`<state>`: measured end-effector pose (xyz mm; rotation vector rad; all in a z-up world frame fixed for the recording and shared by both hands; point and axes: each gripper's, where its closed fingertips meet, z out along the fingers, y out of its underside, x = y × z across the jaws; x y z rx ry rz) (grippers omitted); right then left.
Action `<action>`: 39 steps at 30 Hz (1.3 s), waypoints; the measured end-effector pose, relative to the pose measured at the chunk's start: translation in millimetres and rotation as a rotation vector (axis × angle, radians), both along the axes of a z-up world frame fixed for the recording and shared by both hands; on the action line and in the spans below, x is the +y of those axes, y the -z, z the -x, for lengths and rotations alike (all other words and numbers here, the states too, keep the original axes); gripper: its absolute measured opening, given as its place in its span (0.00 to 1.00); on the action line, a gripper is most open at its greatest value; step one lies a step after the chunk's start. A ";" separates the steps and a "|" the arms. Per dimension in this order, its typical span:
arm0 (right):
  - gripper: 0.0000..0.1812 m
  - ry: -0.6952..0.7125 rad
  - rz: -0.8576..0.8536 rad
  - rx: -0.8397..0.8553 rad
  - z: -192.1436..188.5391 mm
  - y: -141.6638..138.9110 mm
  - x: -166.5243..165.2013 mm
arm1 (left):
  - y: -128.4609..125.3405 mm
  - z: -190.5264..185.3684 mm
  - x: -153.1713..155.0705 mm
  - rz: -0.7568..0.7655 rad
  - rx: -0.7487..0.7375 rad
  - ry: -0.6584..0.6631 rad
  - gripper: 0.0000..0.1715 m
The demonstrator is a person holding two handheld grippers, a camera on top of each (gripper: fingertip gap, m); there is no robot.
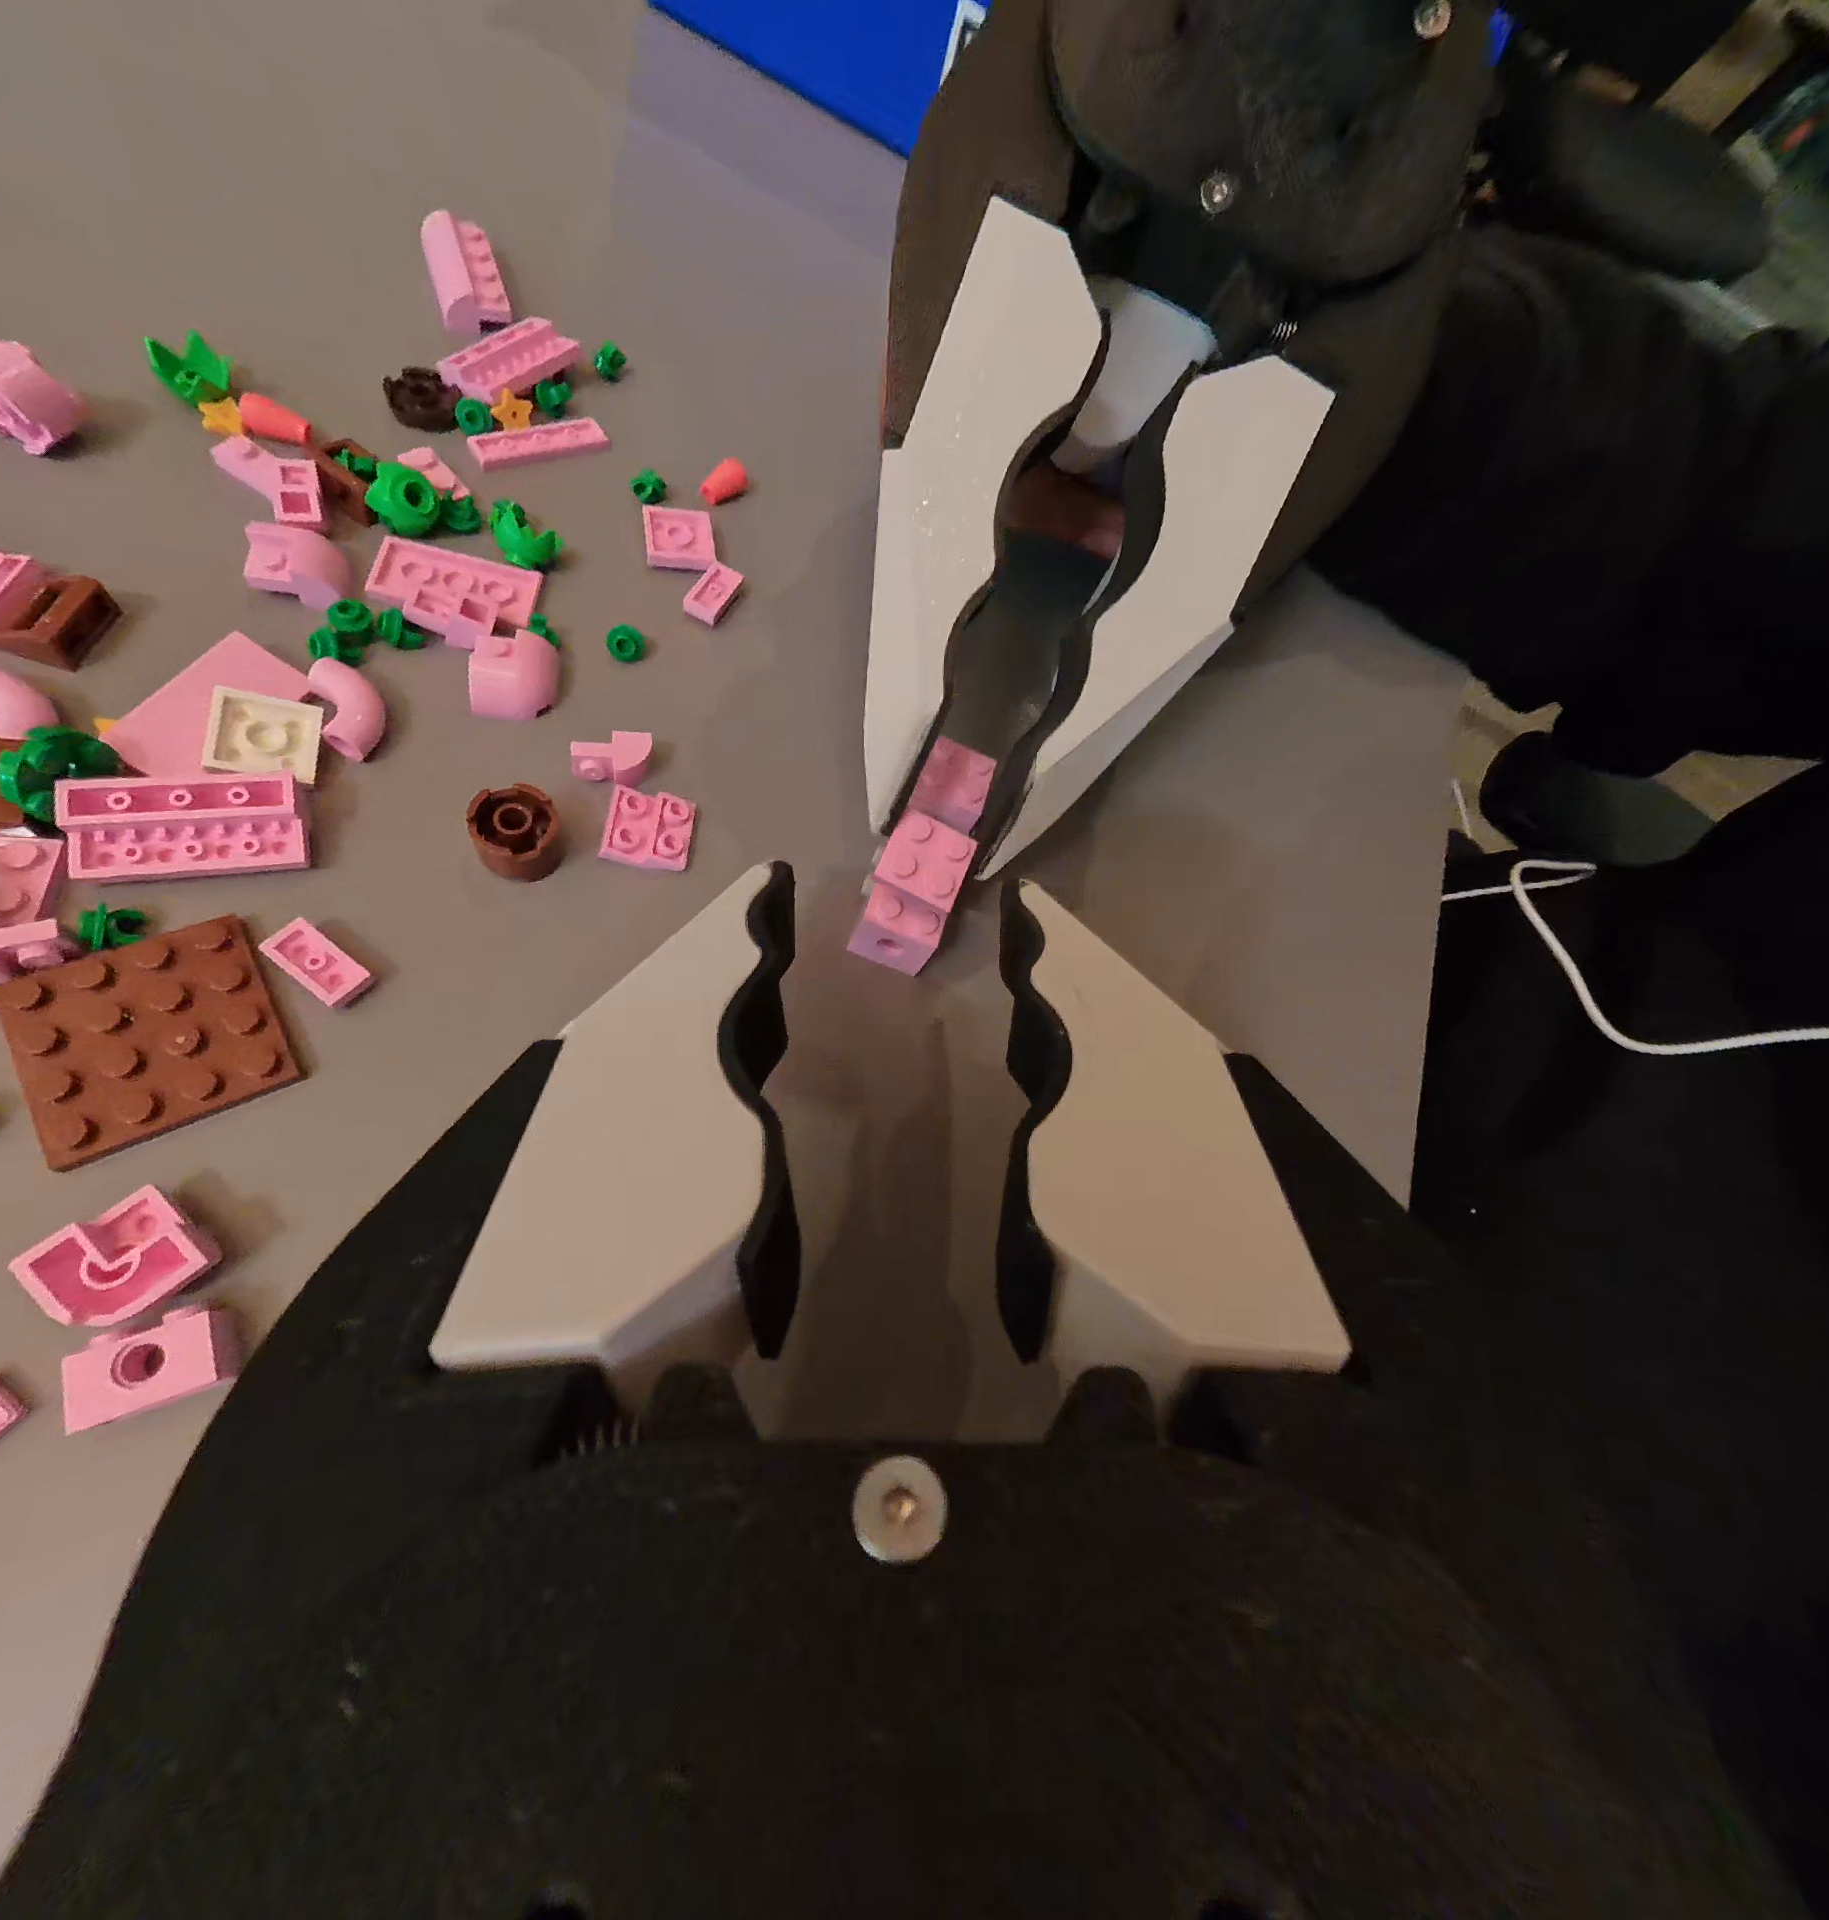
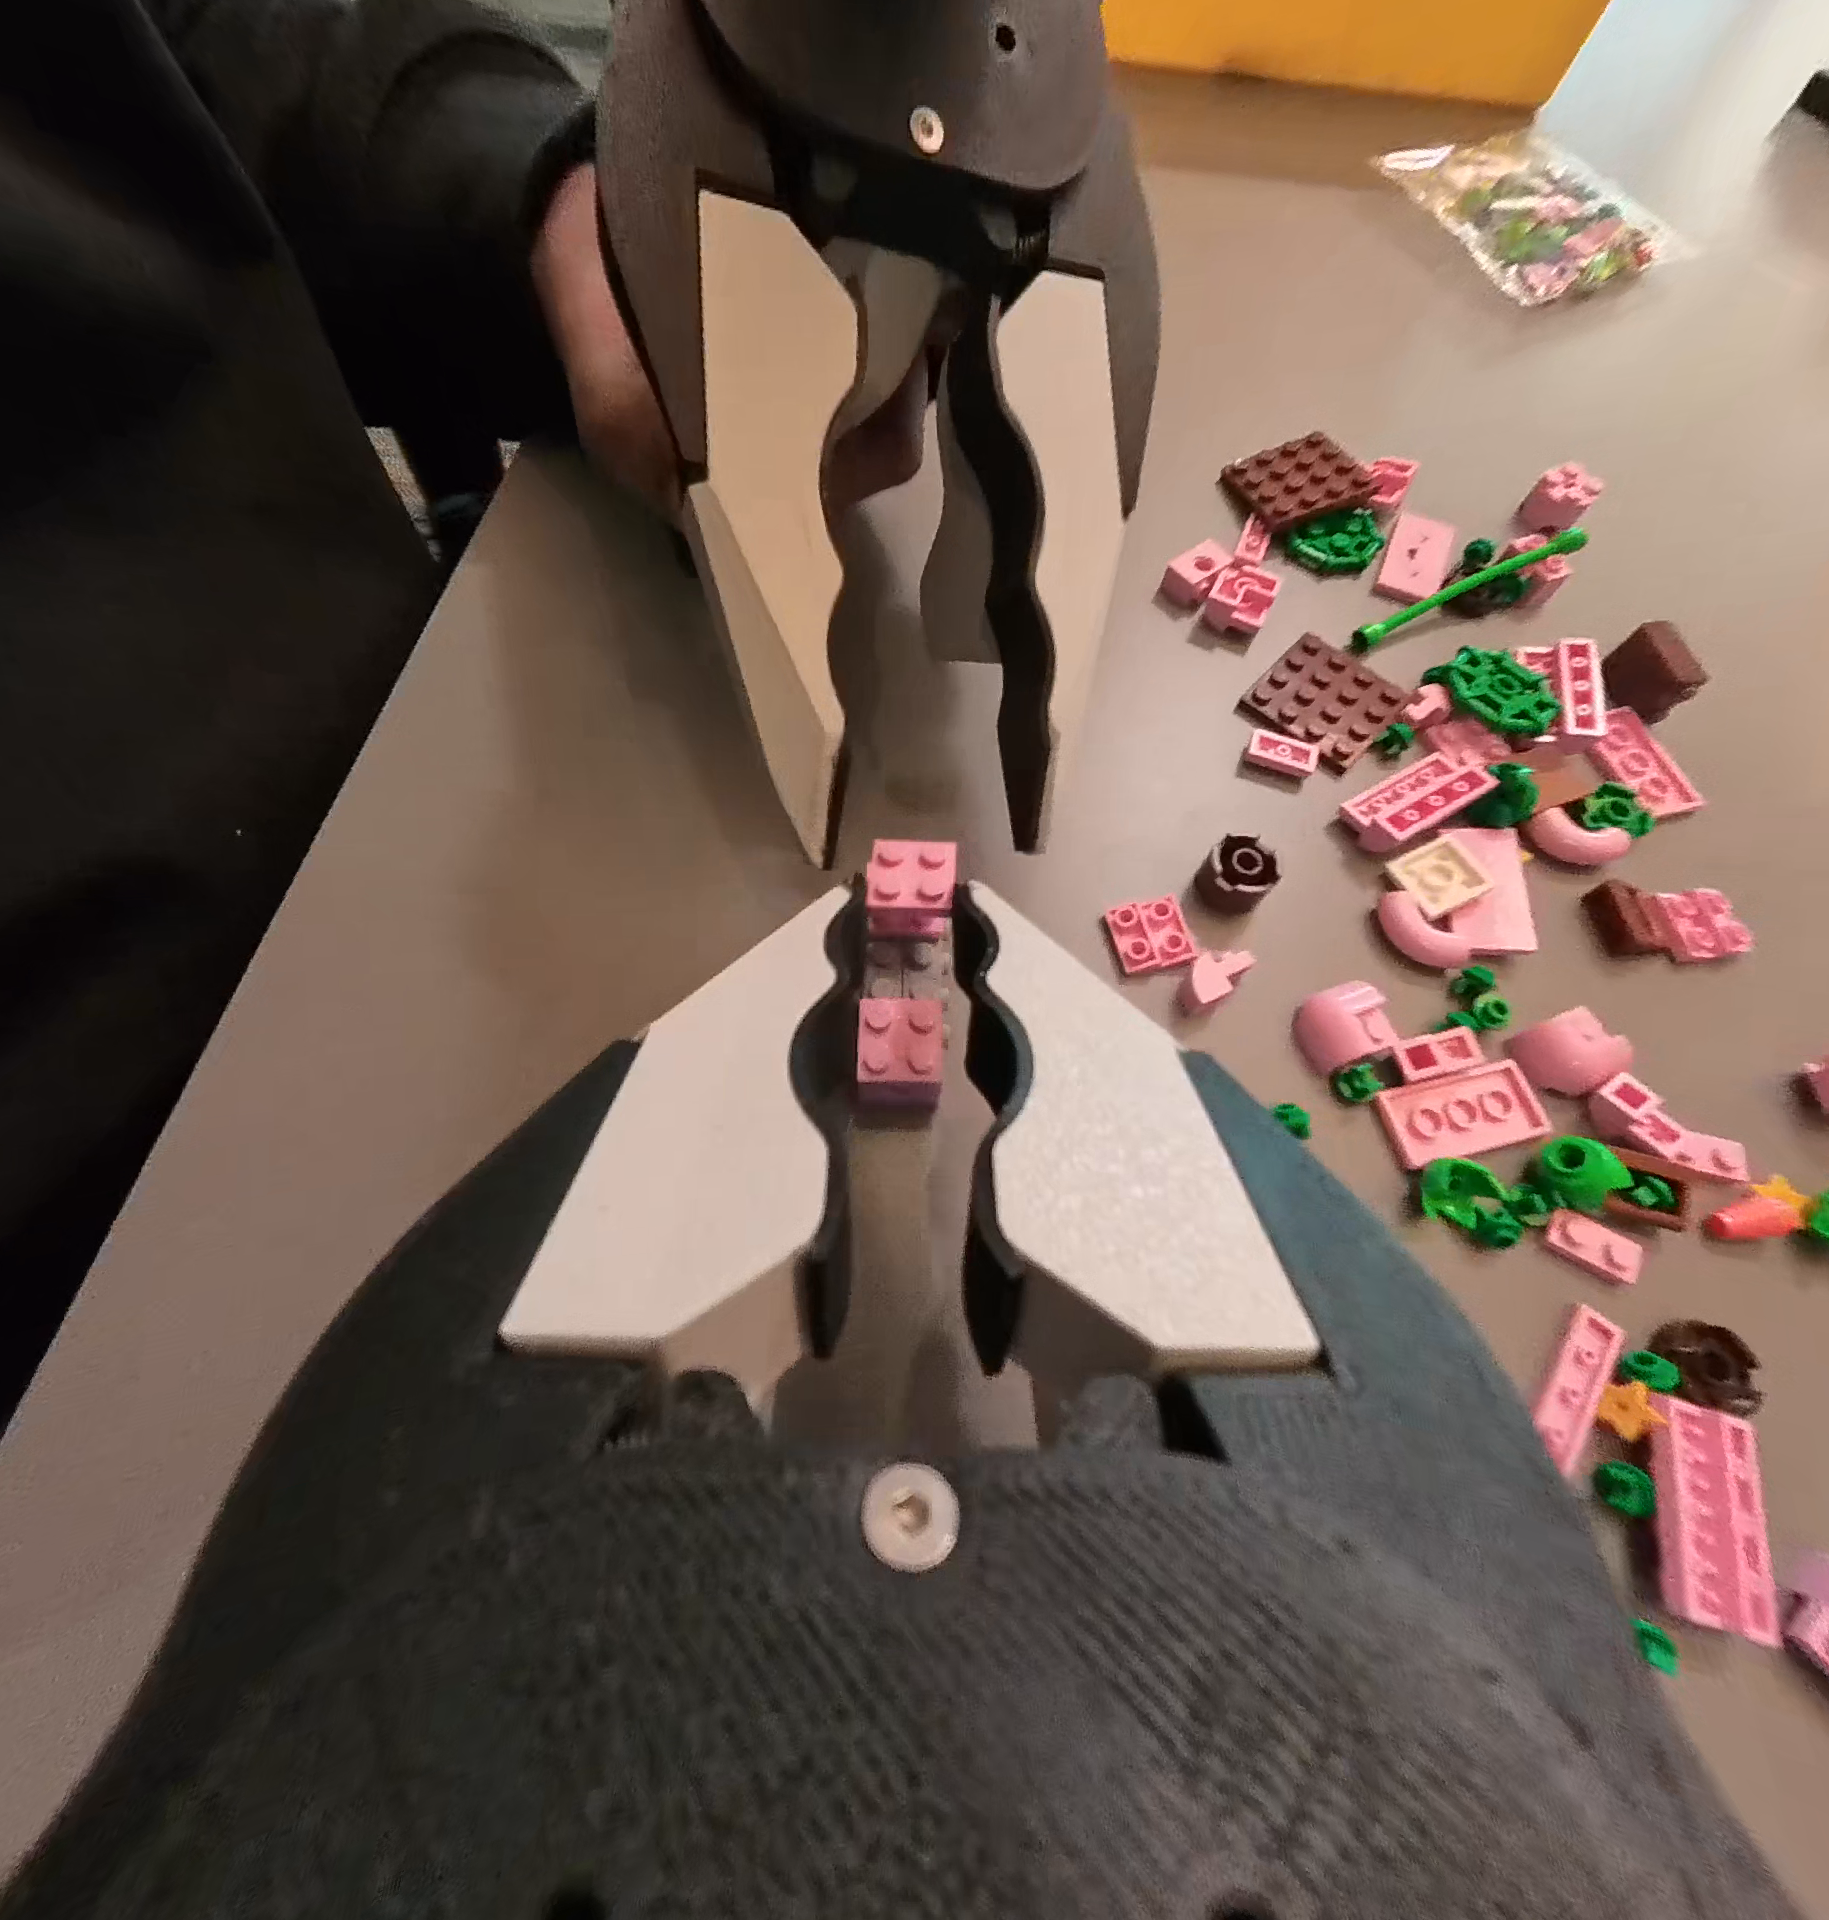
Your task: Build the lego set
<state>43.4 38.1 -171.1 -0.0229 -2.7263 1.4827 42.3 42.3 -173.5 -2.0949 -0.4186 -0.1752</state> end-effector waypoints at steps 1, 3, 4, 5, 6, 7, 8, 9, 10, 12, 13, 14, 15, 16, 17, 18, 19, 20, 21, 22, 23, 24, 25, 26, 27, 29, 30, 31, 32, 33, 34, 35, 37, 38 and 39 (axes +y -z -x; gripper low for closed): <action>0.08 -0.001 -0.007 -0.005 0.0 2.1 -0.4 | 1.3 -0.4 0.1 0.011 0.006 0.003 0.22; 0.08 -0.002 -0.018 -0.014 0.1 4.3 -0.7 | 4.2 -1.9 0.2 0.036 0.023 0.014 0.21; 0.08 -0.002 -0.019 -0.016 0.2 4.5 -0.8 | 6.1 -2.6 0.2 0.051 0.033 0.019 0.21; 0.08 -0.002 -0.019 -0.018 0.0 4.5 -0.8 | 7.8 -3.7 0.6 0.066 0.043 0.025 0.21; 0.08 -0.003 -0.020 -0.018 0.0 4.6 -0.8 | 9.1 -4.8 1.0 0.077 0.053 0.033 0.21; 0.08 -0.004 -0.023 -0.019 -0.2 5.2 -0.8 | 10.3 -5.6 1.4 0.088 0.061 0.038 0.21; 0.08 -0.005 -0.028 -0.019 -0.3 5.9 -0.9 | 11.2 -6.1 1.6 0.095 0.067 0.041 0.20; 0.08 -0.004 -0.034 -0.018 -0.2 7.0 -1.0 | 11.7 -6.6 1.7 0.100 0.071 0.044 0.20; 0.08 -0.005 -0.040 -0.015 -0.4 8.1 -1.2 | 11.9 -7.0 1.8 0.101 0.071 0.046 0.20; 0.08 -0.006 -0.043 -0.009 -0.5 8.4 -1.7 | 11.4 -7.2 1.8 0.096 0.063 0.049 0.20; 0.08 -0.005 -0.042 -0.009 -0.3 8.4 -1.8 | 11.2 -7.3 1.9 0.092 0.057 0.050 0.20; 0.08 -0.006 -0.043 -0.011 -0.5 8.4 -1.7 | 11.0 -7.4 1.9 0.089 0.051 0.051 0.19; 0.08 -0.006 -0.043 -0.011 -0.4 8.4 -1.7 | 10.8 -7.5 1.9 0.087 0.047 0.053 0.19; 0.08 -0.006 -0.043 -0.011 -0.4 8.5 -1.8 | 10.8 -7.7 2.0 0.086 0.044 0.054 0.19; 0.08 -0.007 -0.043 -0.010 -0.7 8.5 -1.8 | 10.8 -7.8 2.0 0.086 0.043 0.055 0.18; 0.08 -0.009 -0.043 -0.007 -0.8 8.5 -1.9 | 11.0 -8.0 2.0 0.088 0.045 0.055 0.18; 0.08 -0.009 -0.043 -0.003 -0.8 8.5 -2.1 | 11.2 -8.1 2.0 0.090 0.049 0.056 0.18; 0.08 -0.011 -0.044 0.001 -0.9 8.6 -2.4 | 11.7 -8.3 2.2 0.094 0.053 0.056 0.18; 0.09 -0.013 -0.046 0.003 -1.2 9.0 -2.6 | 12.3 -8.3 2.2 0.099 0.055 0.056 0.18; 0.09 -0.013 -0.050 0.005 -1.3 9.7 -2.8 | 13.0 -8.4 2.2 0.105 0.057 0.057 0.18; 0.09 -0.014 -0.055 0.008 -1.4 10.4 -3.0 | 13.6 -8.4 2.3 0.109 0.058 0.057 0.18; 0.08 -0.015 -0.057 0.014 -1.4 10.7 -3.3 | 14.2 -8.4 2.3 0.113 0.059 0.056 0.18; 0.08 -0.016 -0.057 0.022 -1.2 10.6 -3.7 | 14.5 -8.4 2.3 0.116 0.060 0.056 0.18; 0.08 -0.015 -0.056 0.026 -1.0 10.6 -4.0 | 14.7 -8.6 2.4 0.117 0.060 0.056 0.18; 0.08 -0.015 -0.056 0.026 -1.0 10.6 -4.1 | 14.6 -8.6 2.4 0.116 0.059 0.057 0.18; 0.08 -0.014 -0.055 0.023 -0.6 10.5 -4.1 | 14.1 -8.8 2.4 0.112 0.056 0.057 0.18; 0.08 -0.014 -0.054 0.021 -0.6 10.4 -4.1 | 13.9 -8.9 2.4 0.110 0.053 0.058 0.18; 0.08 -0.014 -0.053 0.020 -0.5 10.2 -4.1 | 13.7 -8.8 2.4 0.108 0.051 0.058 0.18; 0.08 -0.014 -0.052 0.020 -0.3 10.0 -4.1 | 13.7 -8.8 2.3 0.108 0.050 0.058 0.18; 0.09 -0.013 -0.052 0.020 -0.1 10.0 -4.2 | 13.7 -8.8 2.4 0.107 0.050 0.058 0.18; 0.09 -0.012 -0.052 0.020 0.0 10.0 -4.2 | 13.7 -8.9 2.3 0.107 0.051 0.057 0.18; 0.10 -0.010 -0.053 0.021 0.4 10.2 -4.3 | 13.6 -8.9 2.3 0.108 0.052 0.057 0.18; 0.11 -0.009 -0.053 0.022 0.5 10.2 -4.2 | 13.5 -8.8 2.2 0.107 0.051 0.055 0.18; 0.11 -0.008 -0.052 0.023 0.6 10.0 -4.2 | 13.2 -8.5 2.1 0.104 0.049 0.053 0.18; 0.12 -0.008 -0.049 0.026 0.7 9.4 -4.1 | 12.8 -7.9 1.9 0.101 0.046 0.050 0.18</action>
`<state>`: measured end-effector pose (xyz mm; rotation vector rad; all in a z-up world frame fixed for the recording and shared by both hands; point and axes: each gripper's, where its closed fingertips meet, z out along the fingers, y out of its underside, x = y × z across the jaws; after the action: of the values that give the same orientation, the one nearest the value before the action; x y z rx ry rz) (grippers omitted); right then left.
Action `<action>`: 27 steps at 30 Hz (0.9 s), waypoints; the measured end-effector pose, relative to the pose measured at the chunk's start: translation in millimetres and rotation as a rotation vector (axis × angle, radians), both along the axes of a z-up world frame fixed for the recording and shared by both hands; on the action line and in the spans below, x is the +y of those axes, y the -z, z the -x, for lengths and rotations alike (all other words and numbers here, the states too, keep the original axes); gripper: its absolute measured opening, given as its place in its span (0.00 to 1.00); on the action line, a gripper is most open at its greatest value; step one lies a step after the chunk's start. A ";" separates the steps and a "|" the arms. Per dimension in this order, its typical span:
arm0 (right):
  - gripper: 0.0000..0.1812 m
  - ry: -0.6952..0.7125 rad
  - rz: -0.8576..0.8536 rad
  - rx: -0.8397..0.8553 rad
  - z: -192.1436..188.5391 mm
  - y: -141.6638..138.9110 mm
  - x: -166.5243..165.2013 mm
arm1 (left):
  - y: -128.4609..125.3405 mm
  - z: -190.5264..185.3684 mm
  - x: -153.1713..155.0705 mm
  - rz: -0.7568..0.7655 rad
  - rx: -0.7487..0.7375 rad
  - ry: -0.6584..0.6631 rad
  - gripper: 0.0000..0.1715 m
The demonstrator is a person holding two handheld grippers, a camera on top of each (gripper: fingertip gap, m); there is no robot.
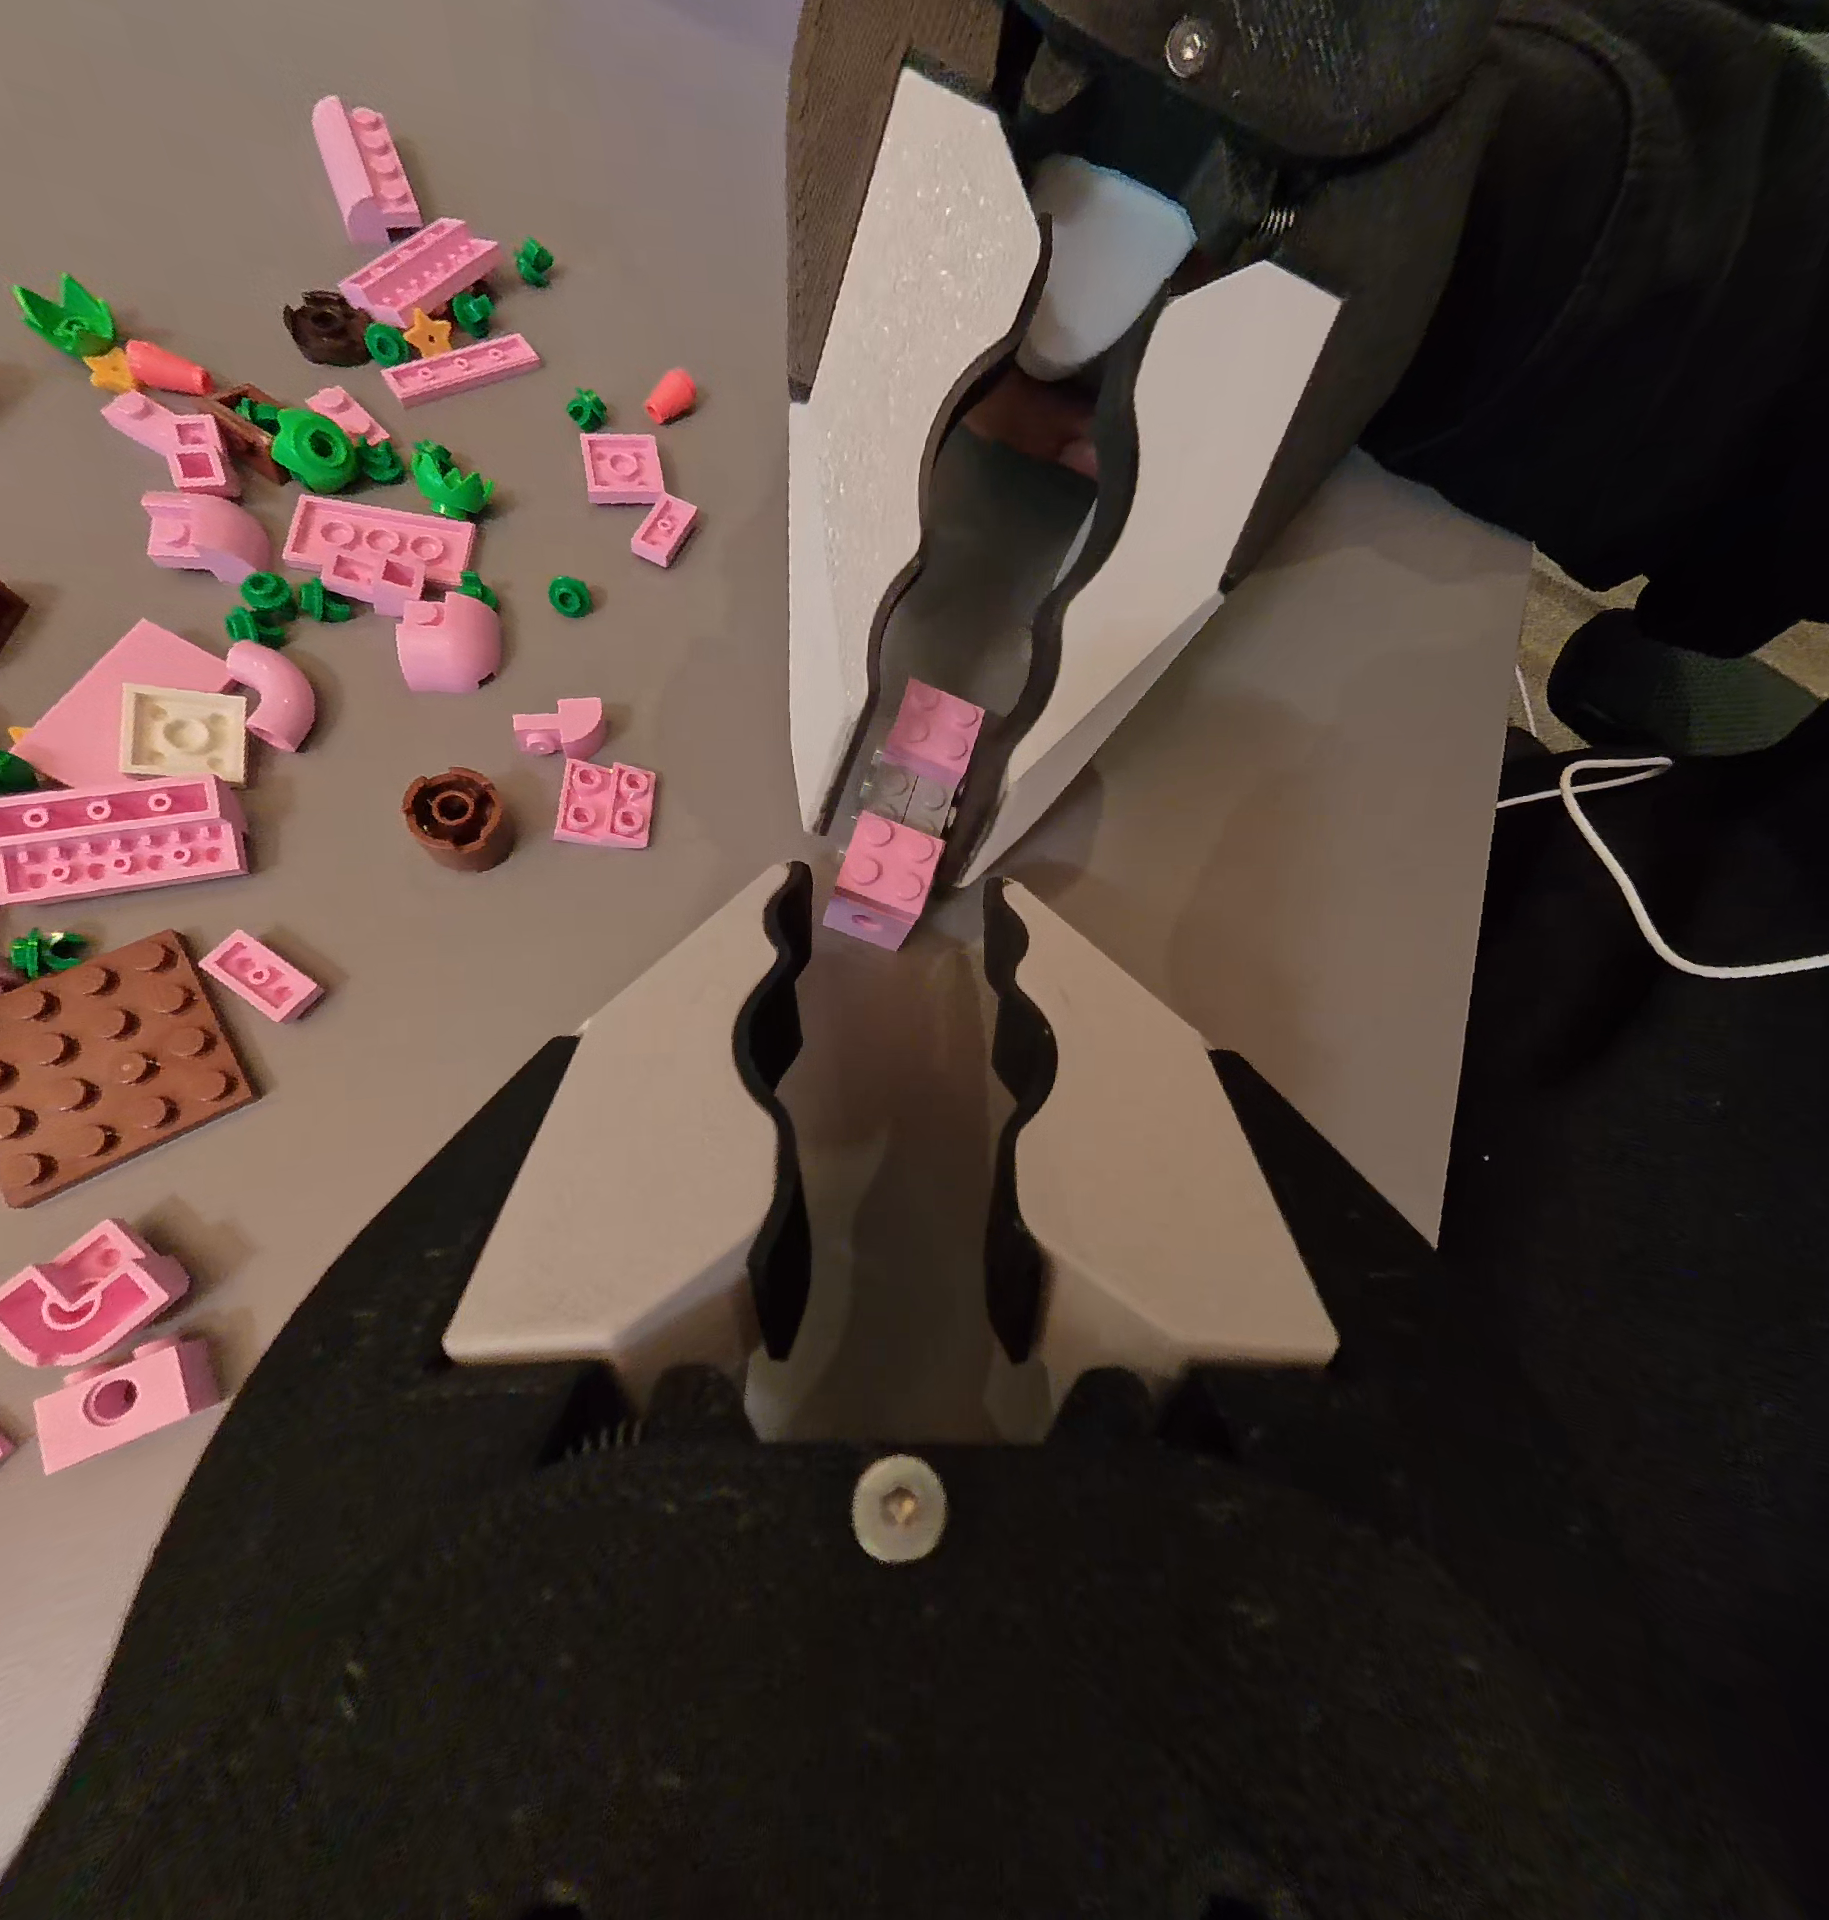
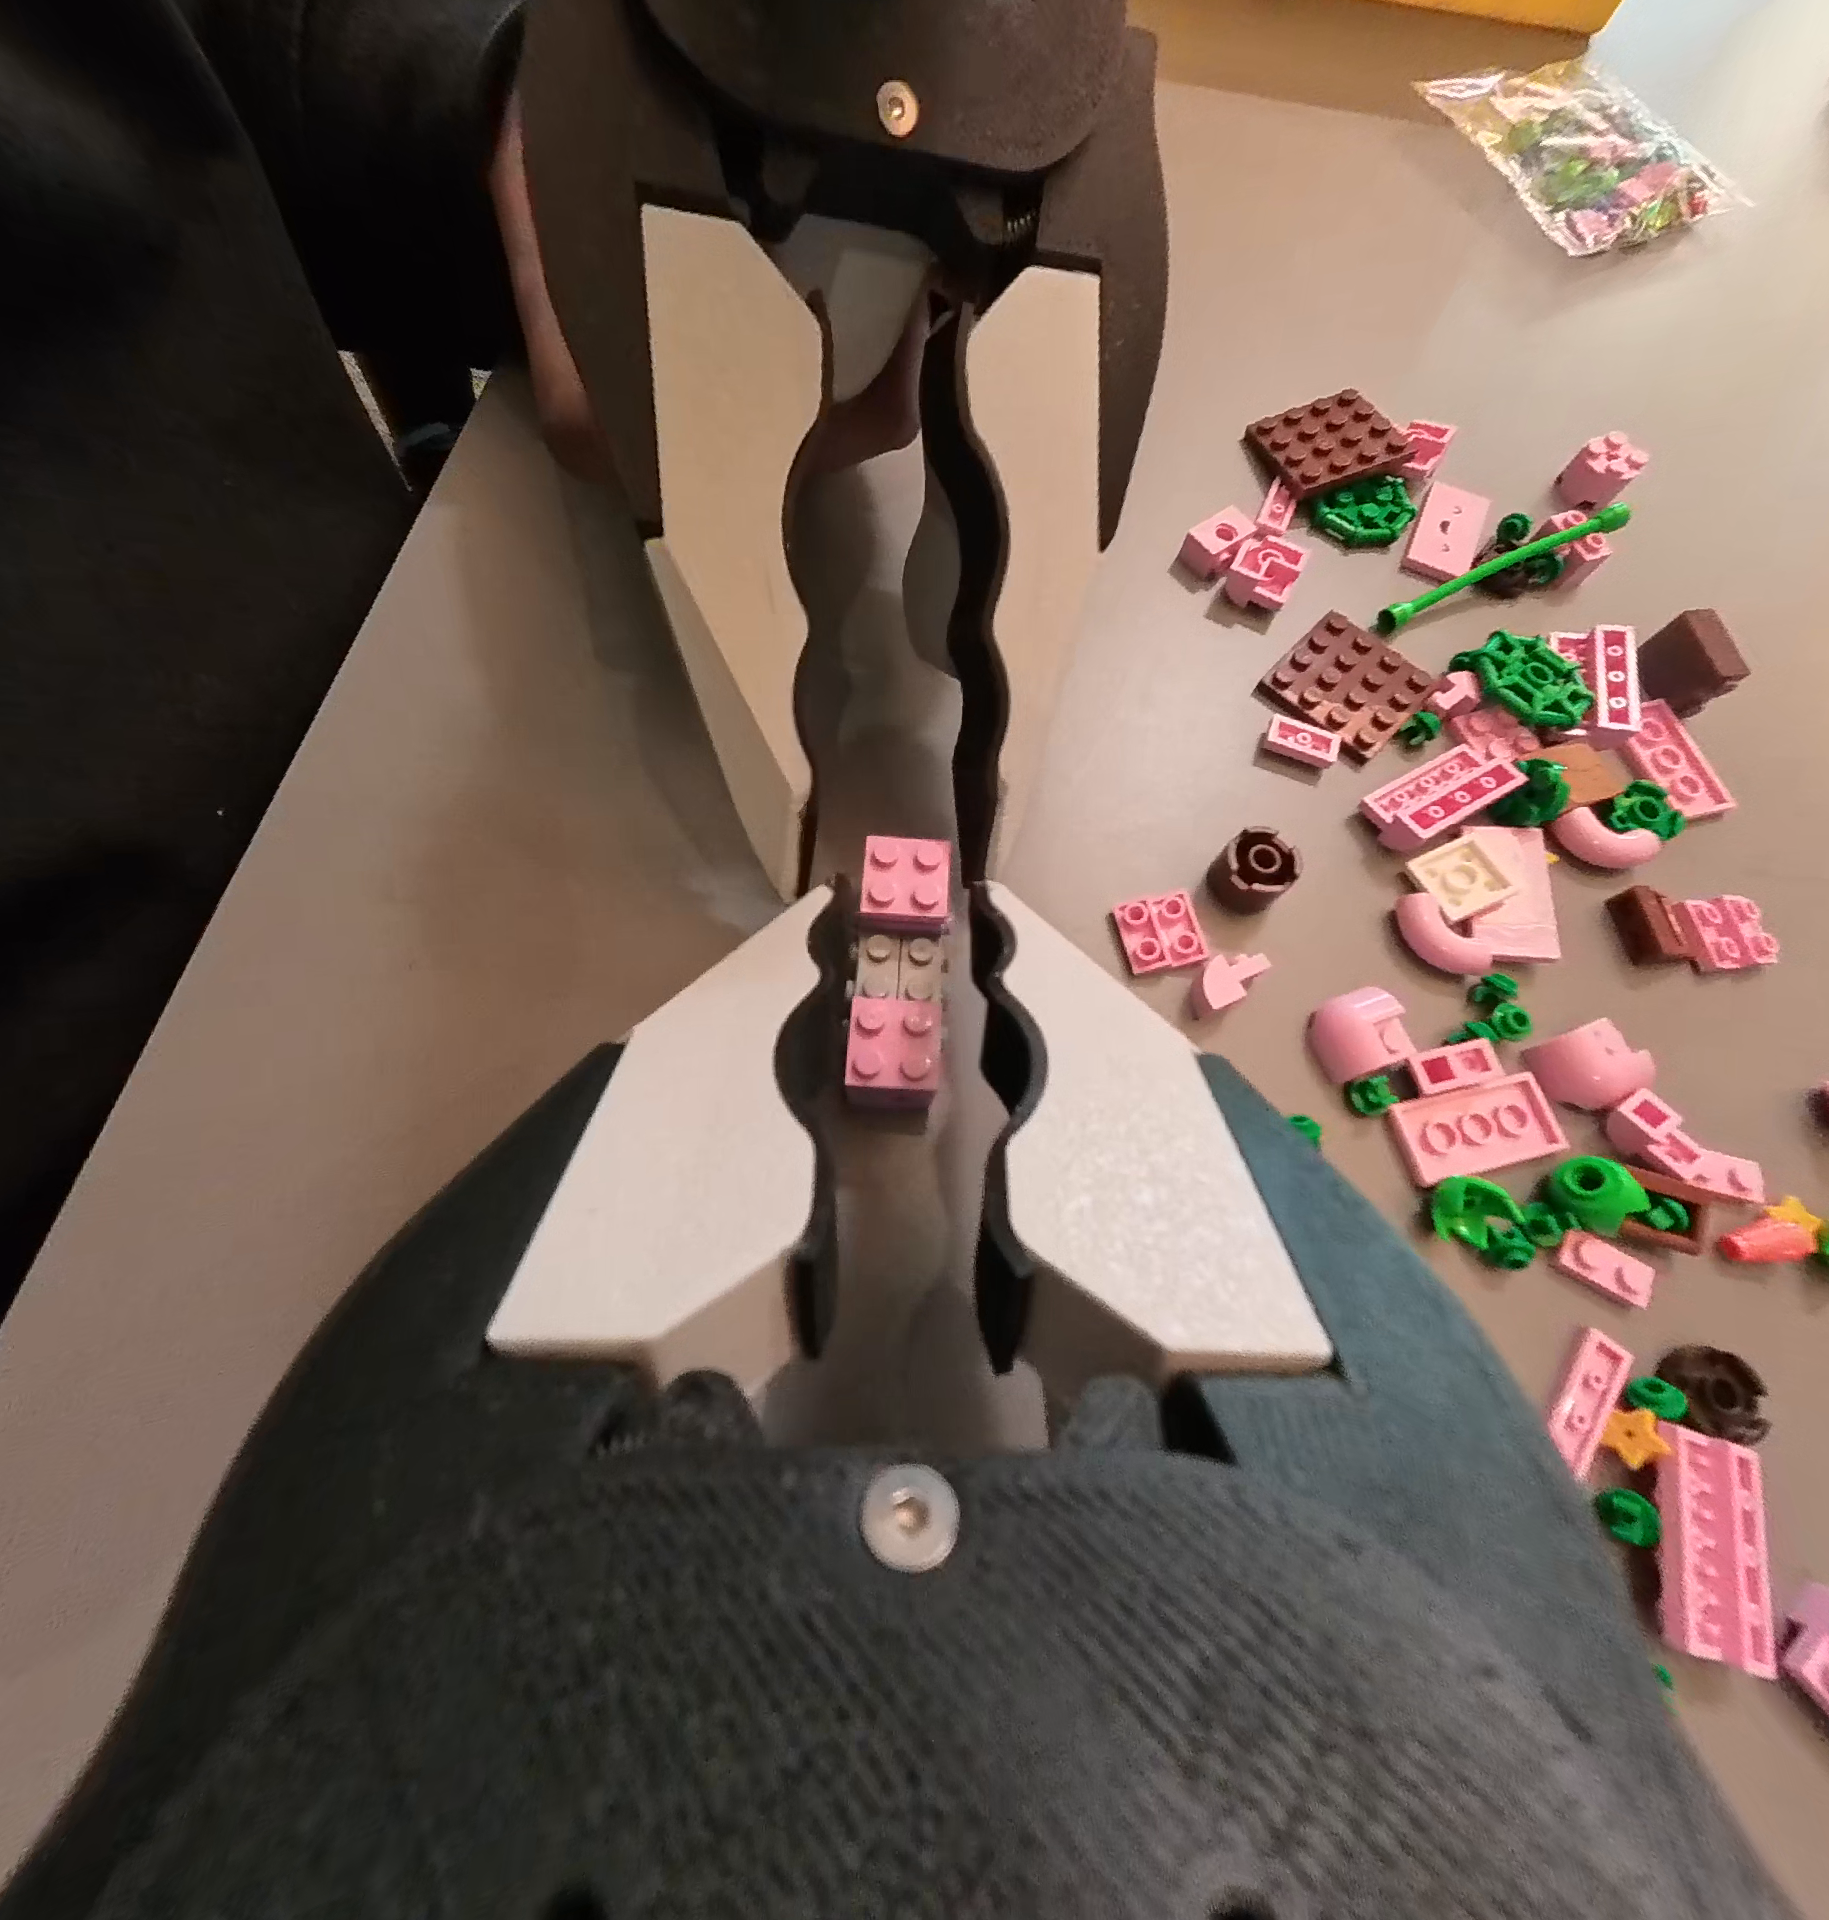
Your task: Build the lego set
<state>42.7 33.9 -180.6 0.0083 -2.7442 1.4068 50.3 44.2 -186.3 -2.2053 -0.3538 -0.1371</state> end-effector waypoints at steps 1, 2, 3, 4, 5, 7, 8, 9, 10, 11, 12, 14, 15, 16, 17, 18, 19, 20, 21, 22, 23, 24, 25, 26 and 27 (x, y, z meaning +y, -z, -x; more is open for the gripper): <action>0.12 0.000 0.003 0.005 0.3 -0.6 0.0 | -0.6 0.2 -0.1 -0.005 -0.004 -0.002 0.18; 0.13 -0.001 0.009 0.010 0.3 -1.5 0.0 | -1.3 0.5 -0.3 -0.011 -0.007 -0.004 0.18; 0.13 -0.003 0.015 0.013 -0.1 -2.9 -0.2 | -1.8 0.8 -0.4 -0.015 -0.010 -0.006 0.18; 0.13 -0.003 0.020 0.016 -0.1 -4.1 -0.3 | -2.6 0.6 -0.4 -0.021 -0.011 -0.005 0.18; 0.13 -0.003 0.026 0.019 -0.2 -5.7 -0.3 | -3.2 0.6 -0.4 -0.025 -0.011 -0.004 0.17; 0.12 0.000 0.044 0.025 0.3 -10.3 0.0 | -3.5 0.6 -0.5 -0.027 -0.009 -0.005 0.17; 0.11 0.002 0.057 0.023 0.6 -13.3 0.2 | -3.4 0.7 -0.4 -0.025 -0.008 -0.005 0.17; 0.09 0.003 0.072 0.018 0.6 -16.6 0.3 | -3.0 0.6 -0.4 -0.023 -0.006 -0.005 0.17; 0.08 0.005 0.090 0.013 0.7 -20.1 0.1 | -2.6 0.5 -0.3 -0.020 -0.004 -0.005 0.17; 0.05 0.008 0.106 0.009 1.0 -23.3 -0.2 | -2.2 0.5 -0.2 -0.016 0.000 -0.005 0.17; 0.02 0.013 0.116 0.010 1.6 -25.4 -0.4 | -1.7 0.7 -0.2 -0.011 0.005 -0.006 0.17; 0.00 0.034 0.109 0.024 5.0 -25.1 -0.6 | -1.1 1.2 -0.3 -0.004 0.021 -0.010 0.12; 0.00 0.038 0.103 0.024 5.5 -24.4 -1.1 | -1.6 1.2 -0.2 -0.004 0.034 -0.010 0.09; 0.00 0.035 0.102 0.017 4.4 -23.7 -2.1 | -1.7 1.4 -0.2 -0.001 0.047 -0.012 0.09; 0.00 0.032 0.102 0.006 3.4 -22.9 -3.3 | -1.2 1.2 -0.2 0.005 0.057 -0.011 0.09; 0.00 0.029 0.093 -0.003 2.4 -20.7 -4.1 | -0.6 0.9 0.0 0.010 0.063 -0.010 0.09; 0.00 0.025 0.066 -0.009 1.5 -15.4 -3.7 | -0.2 0.8 0.1 0.015 0.067 -0.009 0.09; 0.00 0.024 0.028 -0.009 1.5 -8.1 -2.4 | 0.2 0.8 0.1 0.017 0.068 -0.009 0.09; 0.00 0.023 0.024 -0.007 1.3 -5.7 -3.0 | 0.7 0.6 0.1 0.020 0.065 -0.008 0.09; 0.00 0.019 0.022 -0.009 0.4 -5.1 -3.3 | 1.6 0.3 0.2 0.026 0.065 -0.006 0.09; 0.00 0.017 0.021 -0.007 0.0 -5.1 -3.3 | 1.8 0.2 0.3 0.028 0.067 -0.005 0.09; 0.00 0.016 0.018 -0.004 -0.1 -5.0 -3.4 | 1.9 0.2 0.3 0.030 0.070 -0.005 0.08; 0.00 0.015 0.015 0.002 -0.4 -4.9 -3.4 | 2.1 0.2 0.3 0.032 0.073 -0.005 0.08; 0.00 0.015 0.011 0.011 -0.6 -4.9 -3.3 | 2.2 0.2 0.3 0.032 0.073 -0.005 0.09; 0.00 0.015 0.007 0.022 -0.7 -4.9 -3.3 | 2.3 0.2 0.3 0.032 0.072 -0.005 0.08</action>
<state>43.3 30.7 -175.6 0.0029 -2.7166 1.4039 50.1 44.5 -188.6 -2.2348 -0.3231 -0.0492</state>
